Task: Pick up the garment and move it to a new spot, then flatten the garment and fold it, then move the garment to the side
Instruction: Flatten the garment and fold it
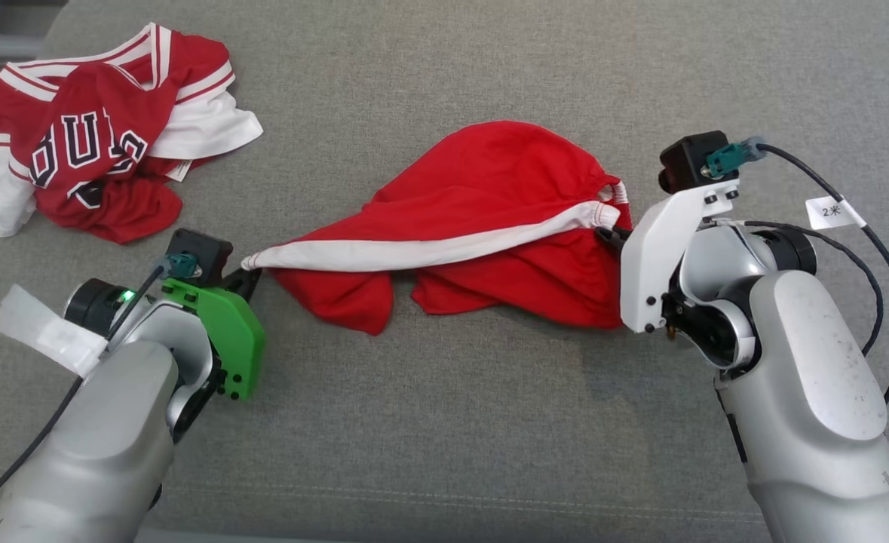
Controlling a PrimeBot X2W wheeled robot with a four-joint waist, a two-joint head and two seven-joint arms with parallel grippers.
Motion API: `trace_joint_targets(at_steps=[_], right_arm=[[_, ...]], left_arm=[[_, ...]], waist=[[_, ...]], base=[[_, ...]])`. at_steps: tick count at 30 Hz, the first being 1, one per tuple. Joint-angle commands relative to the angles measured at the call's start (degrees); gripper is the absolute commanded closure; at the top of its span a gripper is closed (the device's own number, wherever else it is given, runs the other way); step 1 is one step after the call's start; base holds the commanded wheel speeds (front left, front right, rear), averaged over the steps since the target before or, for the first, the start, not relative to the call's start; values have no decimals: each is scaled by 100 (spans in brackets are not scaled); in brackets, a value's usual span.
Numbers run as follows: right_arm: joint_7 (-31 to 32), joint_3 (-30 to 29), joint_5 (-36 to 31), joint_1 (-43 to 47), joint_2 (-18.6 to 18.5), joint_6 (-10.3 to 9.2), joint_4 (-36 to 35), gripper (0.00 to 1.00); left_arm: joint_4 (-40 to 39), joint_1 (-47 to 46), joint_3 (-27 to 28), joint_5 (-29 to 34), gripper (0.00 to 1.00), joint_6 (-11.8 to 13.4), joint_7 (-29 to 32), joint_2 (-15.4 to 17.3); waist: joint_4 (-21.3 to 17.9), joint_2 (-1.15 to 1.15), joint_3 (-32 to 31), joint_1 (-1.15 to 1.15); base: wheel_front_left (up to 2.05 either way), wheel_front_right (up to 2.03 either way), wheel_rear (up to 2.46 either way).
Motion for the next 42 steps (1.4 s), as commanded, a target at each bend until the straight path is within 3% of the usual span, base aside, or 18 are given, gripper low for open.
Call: trace_joint_targets(at_steps=[1,8,13,16,18,22,31,42], right_arm=[[-84,-37,55,-48,-9,-4,-29,100],[-698,-261,-79,-508,-26,-4,-105,100],[-1027,59,51,-1157,-428,-6,5,100],[-1319,301,621,-1693,-566,-2,89,100],[-1408,496,965,-2070,-880,-6,200,100],[-1766,1145,1040,-3105,-1391,-1,558,100],[-3487,1260,694,-5089,-1291,-6,1893,100],[-5327,812,-45,-6319,-1112,-7,2868,100]], left_arm=[[-16,-126,52,-53,100,57,-105,3],[-330,-524,496,-161,100,441,-907,-105],[-637,-1131,676,-61,100,570,-1171,-69],[-740,-1607,699,33,100,619,-1109,-100],[-726,-1983,737,38,100,600,-1050,-162],[-659,-2789,833,119,100,492,-1015,-82],[-485,-4158,1294,169,100,589,-1513,167],[-899,-5009,1660,484,100,757,-1980,338]], waist=[[0,0,-35,0],[-56,0,-230,0],[-198,0,-140,0],[-270,0,47,0],[-302,0,244,0],[-492,0,795,0],[-736,0,1555,0],[-670,0,1787,0]], base=[[0,0,0],[0,0,0],[0,0,0],[0,0,0],[0,0,0],[0,0,0],[0,0,0],[0,0,0]])
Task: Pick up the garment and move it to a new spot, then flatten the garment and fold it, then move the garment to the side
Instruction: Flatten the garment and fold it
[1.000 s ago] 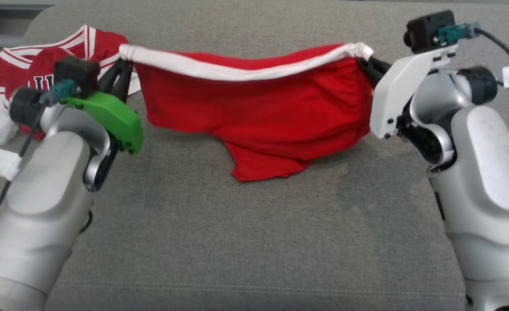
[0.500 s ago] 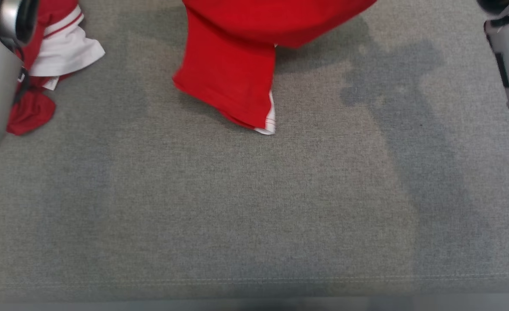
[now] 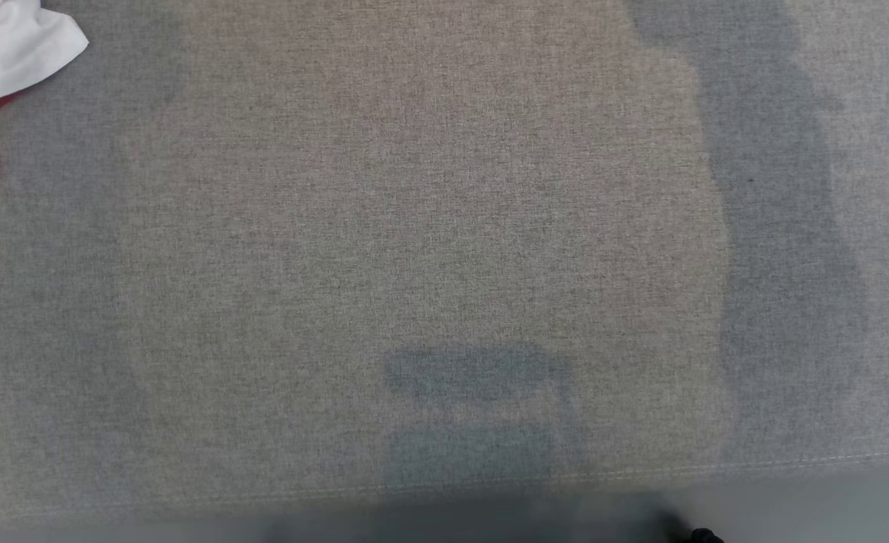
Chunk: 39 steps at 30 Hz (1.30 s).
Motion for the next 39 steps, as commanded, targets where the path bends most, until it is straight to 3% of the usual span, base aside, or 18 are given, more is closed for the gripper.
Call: trace_joint_targets(at_steps=[1,8,13,17,23,28,39], right_arm=[[-68,-14,-35,-37,-29,-12,51,100],[-538,335,-159,178,-102,-11,143,100],[-430,1262,99,803,-374,-11,-57,100],[-185,1955,738,1583,-704,-11,-475,100],[206,2639,1598,2712,-1320,-10,-1328,100],[229,2735,2009,3831,-1694,-11,-1700,100],[-7,2629,1863,5901,-1841,-11,-1788,100]], left_arm=[[-39,-83,51,17,100,38,-42,64],[-870,581,417,175,100,-82,-34,76],[-1016,1543,339,67,100,-190,-35,34],[-1208,2548,150,-58,100,-224,-14,51],[-1621,4122,-113,-175,100,-59,23,162],[-2007,5475,-273,-382,100,222,53,143],[-3117,8033,-684,-728,100,921,358,297]], waist=[[18,0,10,-1],[77,0,5,-1],[158,0,-143,-1],[221,0,-431,-1],[281,0,-1109,-1],[367,0,-1848,-1],[363,0,-2925,-1]], base=[[0,0,0],[0,0,0],[0,0,0],[0,0,0],[0,0,0],[0,0,0],[0,0,0]])
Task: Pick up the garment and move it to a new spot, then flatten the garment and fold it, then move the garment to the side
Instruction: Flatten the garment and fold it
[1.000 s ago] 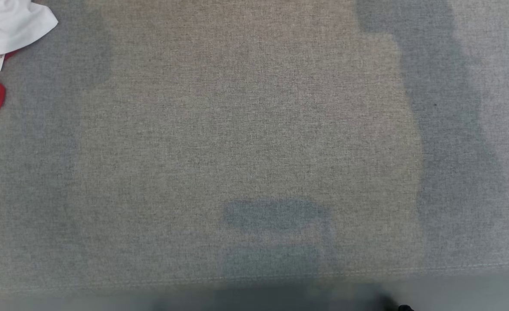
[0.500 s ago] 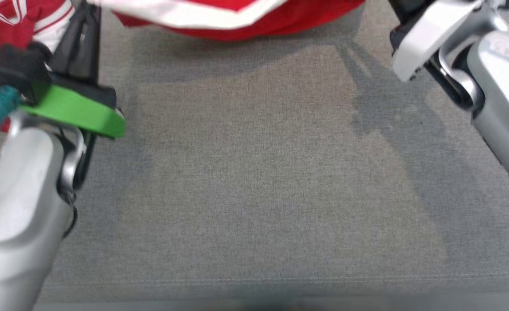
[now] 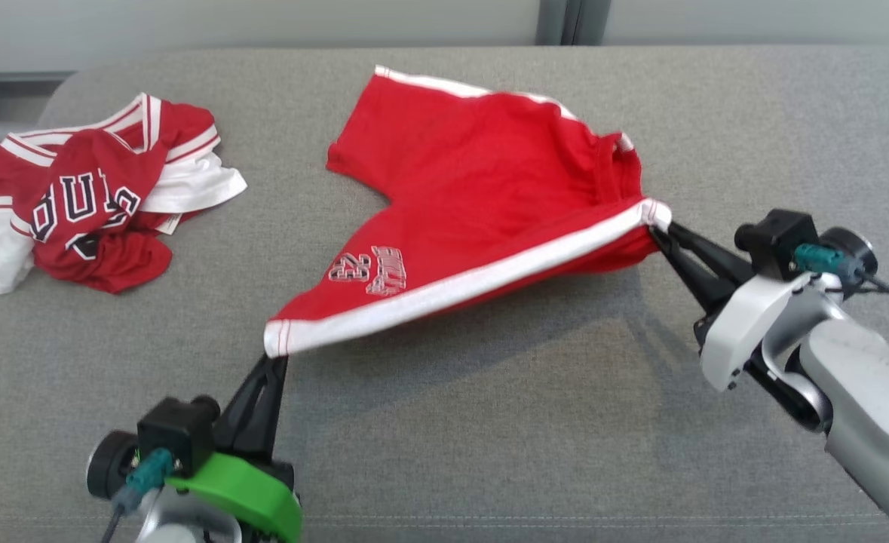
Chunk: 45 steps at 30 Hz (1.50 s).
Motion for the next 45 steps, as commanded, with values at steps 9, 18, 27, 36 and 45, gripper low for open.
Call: trace_joint_targets(at_steps=[9,18,27,36,45], right_arm=[[264,51,-181,1078,-97,-10,-289,100],[783,-390,-74,2041,-337,-10,-1189,100],[1039,-1164,88,1933,164,-9,-1807,100],[1315,-1376,184,973,765,-8,-1487,100],[1526,-1523,223,373,1244,-6,-1062,100]], left_arm=[[-751,1247,-220,120,100,511,203,433],[-1340,1704,-344,223,100,790,438,727],[-791,8,-345,550,100,228,919,715],[949,-2290,-180,833,100,-116,928,18],[2329,-3506,-292,1040,100,-275,1078,-329]], waist=[[-14,0,-908,1],[-83,0,-1003,1],[-233,0,-268,1],[-419,0,772,1],[-615,0,1293,1]], base=[[0,0,0],[0,0,0],[0,0,0],[0,0,0],[0,0,0]])
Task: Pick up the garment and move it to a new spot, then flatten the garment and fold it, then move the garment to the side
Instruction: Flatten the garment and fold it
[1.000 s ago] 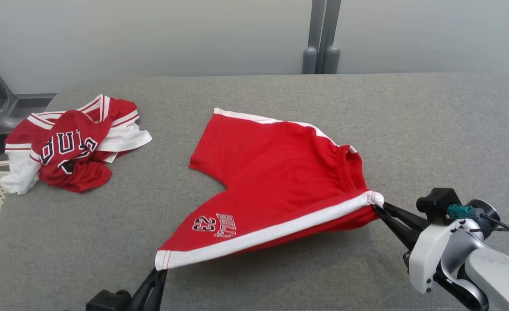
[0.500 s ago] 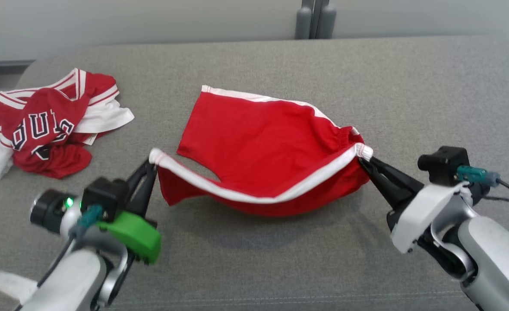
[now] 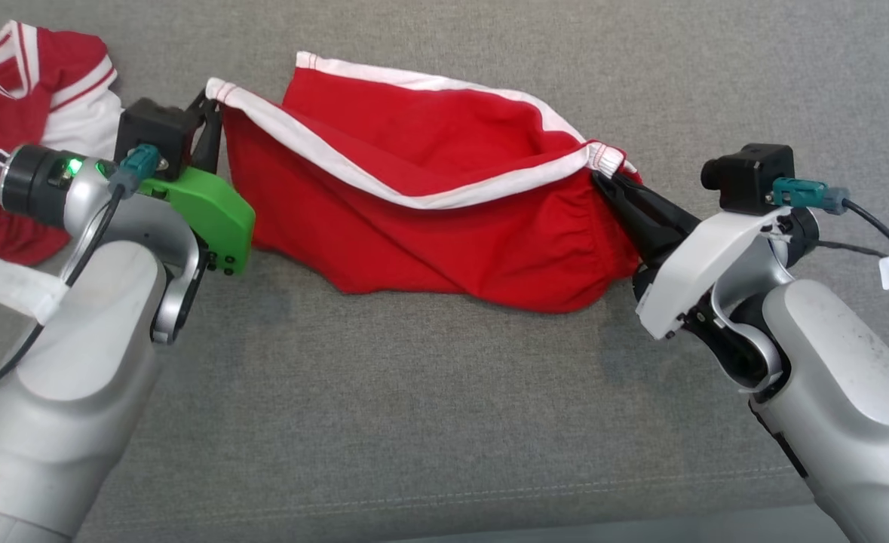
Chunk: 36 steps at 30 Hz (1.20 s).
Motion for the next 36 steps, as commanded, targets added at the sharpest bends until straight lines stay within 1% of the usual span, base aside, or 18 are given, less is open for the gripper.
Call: trace_joint_targets(at_steps=[1,8,15,18,23,28,29,31,32,33,34,35,36], right_arm=[[29,-36,-31,-67,11,-2,27,100],[-30,-295,-126,-231,322,-3,285,100],[-52,-578,-268,-301,588,-2,454,100],[-27,-768,-240,-242,739,-3,539,100],[93,-739,-310,-216,919,-1,552,100],[133,-701,-300,-206,1016,-1,585,100],[146,-708,-310,-203,1029,-1,606,100],[115,-747,-323,-212,1063,-1,622,100],[90,-765,-333,-217,1075,-1,640,100],[75,-760,-360,-238,1080,-1,641,85],[70,-753,-378,-248,1087,-1,660,44],[56,-784,-384,-249,1100,-1,691,0],[42,-817,-388,-251,1119,-1,722,0]], left_arm=[[52,-126,-14,56,100,-30,11,7],[755,-652,-29,74,100,-98,-58,-162],[1288,-1037,-102,97,100,-209,-118,-349],[1515,-1176,-142,134,100,-201,-50,-367],[1887,-1431,-230,196,100,-275,84,-363],[2163,-1636,-297,241,100,-327,50,-398],[2204,-1664,-314,257,83,-330,38,-409],[2296,-1717,-345,262,61,-341,-7,-435],[2350,-1734,-359,268,58,-338,-6,-445],[2382,-1758,-368,278,36,-332,-48,-453],[2428,-1773,-379,288,0,-321,-82,-465],[2476,-1779,-392,289,0,-305,-126,-482],[2510,-1792,-400,290,0,-295,-181,-500]], waist=[[-193,0,314,0],[-282,0,539,0],[-381,0,577,0],[-450,0,558,0],[-591,0,588,0],[-676,0,632,0],[-684,0,637,0],[-697,0,640,0],[-703,0,636,0],[-707,0,631,0],[-710,0,623,0],[-710,0,612,0],[-708,0,600,0]], base=[[0,0,0],[0,0,0],[0,0,0],[0,0,0],[0,0,0],[0,0,0],[0,0,0],[0,0,0],[0,0,0],[0,0,0],[0,0,0],[0,0,0],[0,0,0]])
